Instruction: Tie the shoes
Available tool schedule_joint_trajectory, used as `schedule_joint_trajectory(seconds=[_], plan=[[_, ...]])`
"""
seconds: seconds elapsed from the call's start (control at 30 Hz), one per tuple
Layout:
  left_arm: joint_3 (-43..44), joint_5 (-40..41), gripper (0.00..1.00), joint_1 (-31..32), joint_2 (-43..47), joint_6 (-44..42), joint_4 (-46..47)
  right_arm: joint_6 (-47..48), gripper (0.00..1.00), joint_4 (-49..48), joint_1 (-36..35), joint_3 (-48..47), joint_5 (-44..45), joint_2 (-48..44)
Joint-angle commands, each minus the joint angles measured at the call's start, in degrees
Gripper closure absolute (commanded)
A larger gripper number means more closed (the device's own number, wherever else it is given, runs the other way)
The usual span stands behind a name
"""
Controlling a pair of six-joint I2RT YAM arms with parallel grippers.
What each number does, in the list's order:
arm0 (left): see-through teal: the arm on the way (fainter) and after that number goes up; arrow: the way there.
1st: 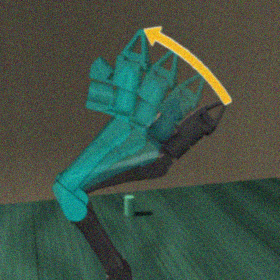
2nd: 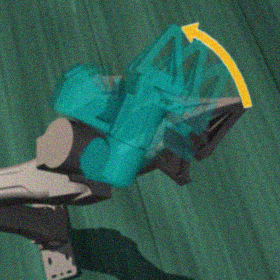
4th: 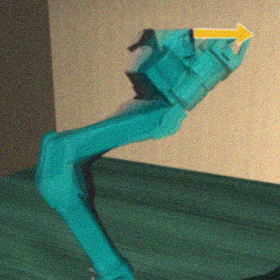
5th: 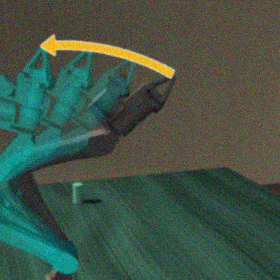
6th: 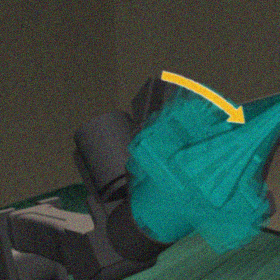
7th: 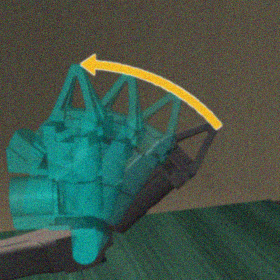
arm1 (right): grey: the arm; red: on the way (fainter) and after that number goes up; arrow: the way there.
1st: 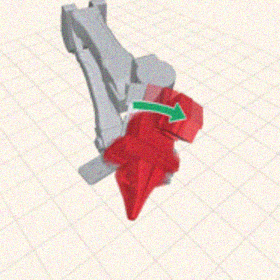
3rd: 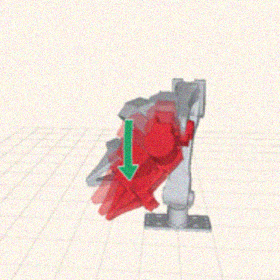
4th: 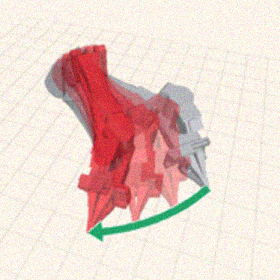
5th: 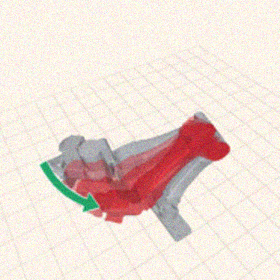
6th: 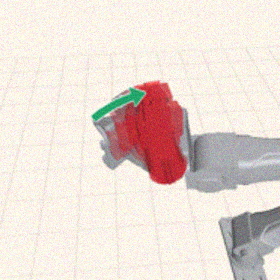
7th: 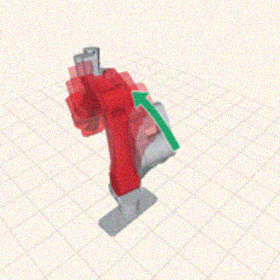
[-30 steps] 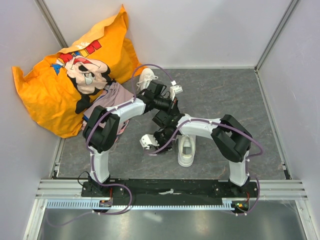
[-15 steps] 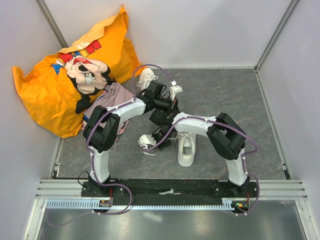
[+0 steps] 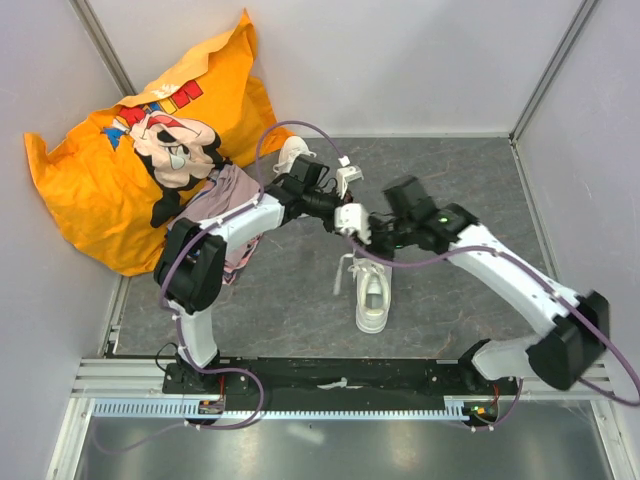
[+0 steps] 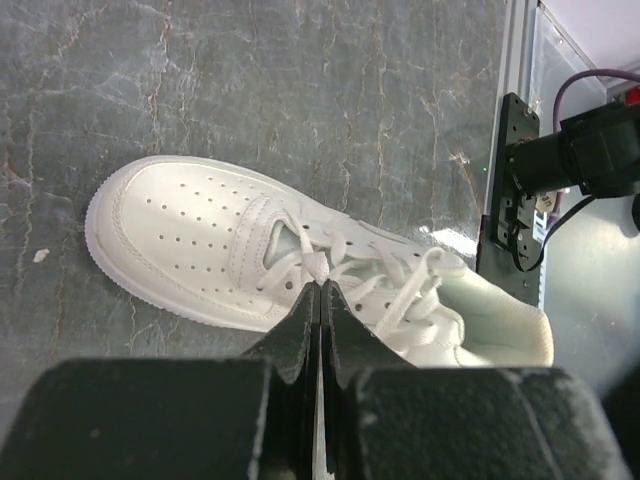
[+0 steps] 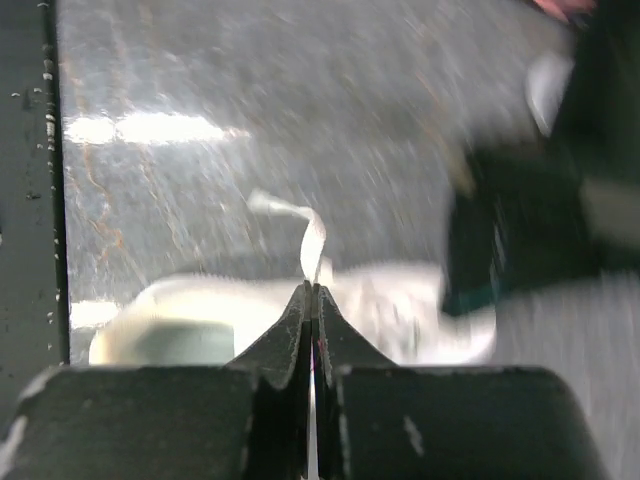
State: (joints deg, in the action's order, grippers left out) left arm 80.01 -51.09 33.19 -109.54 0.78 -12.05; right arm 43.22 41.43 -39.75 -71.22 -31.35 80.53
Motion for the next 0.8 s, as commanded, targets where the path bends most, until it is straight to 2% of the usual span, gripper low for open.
schedule_joint_trajectory(seconds=[0.0, 0.13, 0.33, 0.57, 0.77], plan=[[1.1, 1.8, 0.98, 0.2, 6.3, -4.4, -3.5, -8.5, 1.00, 2.9, 7.0, 5.0, -0.7, -9.8], [0.9, 3.4, 0.99, 0.3, 8.7, -8.8, -8.0, -9.9, 1.00, 5.1, 11.6, 8.7, 3.7, -20.7], [-1.6, 8.8, 0.98, 0.2, 13.7, -13.5, -13.8, -14.2, 1.00, 5.7, 20.5, 11.4, 8.1, -30.7], [-5.5, 12.6, 0.98, -0.1, 19.4, -17.1, -18.0, -16.4, 1.00, 5.9, 30.1, 14.3, 11.2, -32.5], [-8.3, 15.1, 0.98, -2.1, 23.7, -22.6, -22.0, -10.6, 1.00, 10.1, 36.9, 14.2, 11.2, -31.7]])
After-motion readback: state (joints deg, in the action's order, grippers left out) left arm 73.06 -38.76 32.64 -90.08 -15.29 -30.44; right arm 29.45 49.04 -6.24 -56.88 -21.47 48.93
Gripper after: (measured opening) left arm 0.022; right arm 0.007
